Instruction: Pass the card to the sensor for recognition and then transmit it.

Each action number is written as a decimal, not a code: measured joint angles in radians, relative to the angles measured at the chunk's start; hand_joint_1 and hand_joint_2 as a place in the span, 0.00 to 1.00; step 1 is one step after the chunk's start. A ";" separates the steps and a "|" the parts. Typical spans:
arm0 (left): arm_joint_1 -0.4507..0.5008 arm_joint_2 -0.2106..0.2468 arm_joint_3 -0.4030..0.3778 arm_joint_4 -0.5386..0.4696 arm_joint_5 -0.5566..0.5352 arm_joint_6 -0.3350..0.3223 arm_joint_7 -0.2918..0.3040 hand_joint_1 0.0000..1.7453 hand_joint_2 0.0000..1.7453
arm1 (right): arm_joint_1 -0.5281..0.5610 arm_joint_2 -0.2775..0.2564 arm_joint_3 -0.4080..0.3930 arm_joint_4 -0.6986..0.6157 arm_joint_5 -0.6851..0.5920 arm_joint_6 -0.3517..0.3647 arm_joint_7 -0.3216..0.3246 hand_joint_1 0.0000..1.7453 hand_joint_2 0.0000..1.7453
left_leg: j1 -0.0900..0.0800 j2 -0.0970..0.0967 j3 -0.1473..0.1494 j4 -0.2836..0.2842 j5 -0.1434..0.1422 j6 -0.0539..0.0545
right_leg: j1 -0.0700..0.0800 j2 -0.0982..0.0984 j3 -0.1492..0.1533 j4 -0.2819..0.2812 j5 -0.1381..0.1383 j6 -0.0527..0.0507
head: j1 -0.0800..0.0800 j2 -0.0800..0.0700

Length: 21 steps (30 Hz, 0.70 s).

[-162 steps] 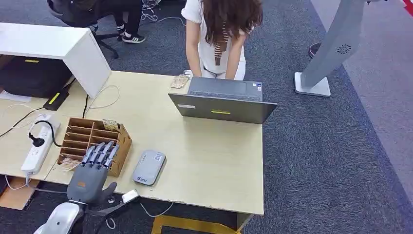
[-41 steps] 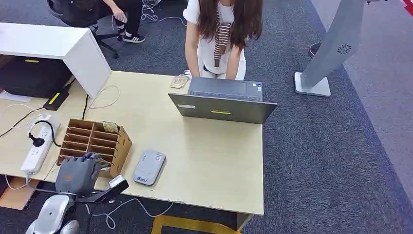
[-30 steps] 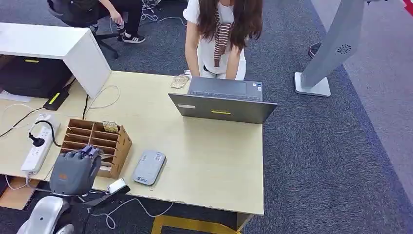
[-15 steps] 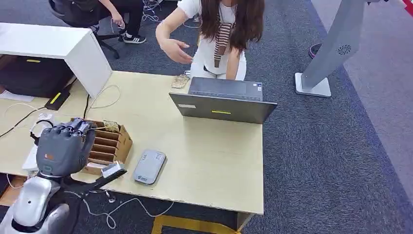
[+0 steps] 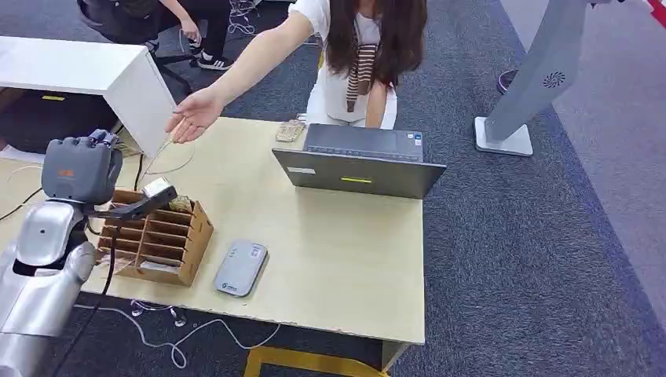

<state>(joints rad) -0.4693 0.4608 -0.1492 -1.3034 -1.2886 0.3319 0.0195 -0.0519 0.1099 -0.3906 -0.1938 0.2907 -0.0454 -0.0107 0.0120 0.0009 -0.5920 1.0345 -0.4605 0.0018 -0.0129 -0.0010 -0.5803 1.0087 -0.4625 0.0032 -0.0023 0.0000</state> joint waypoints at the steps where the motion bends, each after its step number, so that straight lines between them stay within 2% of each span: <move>1: -0.023 0.000 -0.002 0.029 -0.002 -0.008 0.000 1.00 1.00 | 0.000 0.000 0.000 0.000 0.003 0.001 0.000 0.00 0.00 | 0.000 0.000 0.000 0.000 0.000 0.000 | 0.000 0.000 0.000 0.000 0.000 0.000 | 0.000 0.000; 7: -0.104 0.000 -0.018 0.143 -0.012 -0.029 0.002 1.00 1.00 | 0.000 0.000 0.000 0.000 0.005 0.010 0.004 0.00 0.00 | 0.000 0.001 0.000 0.000 0.001 0.000 | 0.000 0.001 -0.001 0.000 0.001 0.000 | 0.000 0.000; 16: -0.129 0.002 -0.039 0.198 -0.009 -0.030 0.002 1.00 1.00 | 0.000 0.000 0.000 0.000 0.004 0.010 0.004 0.00 0.00 | 0.000 0.001 -0.001 0.000 0.001 0.000 | 0.000 0.002 -0.001 0.000 0.001 -0.001 | 0.000 0.000; 21: -0.124 0.000 -0.050 0.207 0.006 0.035 0.002 1.00 1.00 | 0.000 0.000 0.000 0.000 0.005 0.010 0.003 0.00 0.00 | 0.000 0.002 -0.001 0.000 0.001 0.000 | 0.000 0.002 -0.001 0.000 0.001 -0.001 | 0.000 0.000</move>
<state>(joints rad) -0.5936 0.4612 -0.1991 -1.0960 -1.2821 0.3670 0.0217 -0.0523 0.1099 -0.3906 -0.1938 0.2960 -0.0355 -0.0073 0.0120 0.0027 -0.5932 1.0345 -0.4599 0.0017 -0.0129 0.0008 -0.5816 1.0087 -0.4619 0.0026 -0.0019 0.0000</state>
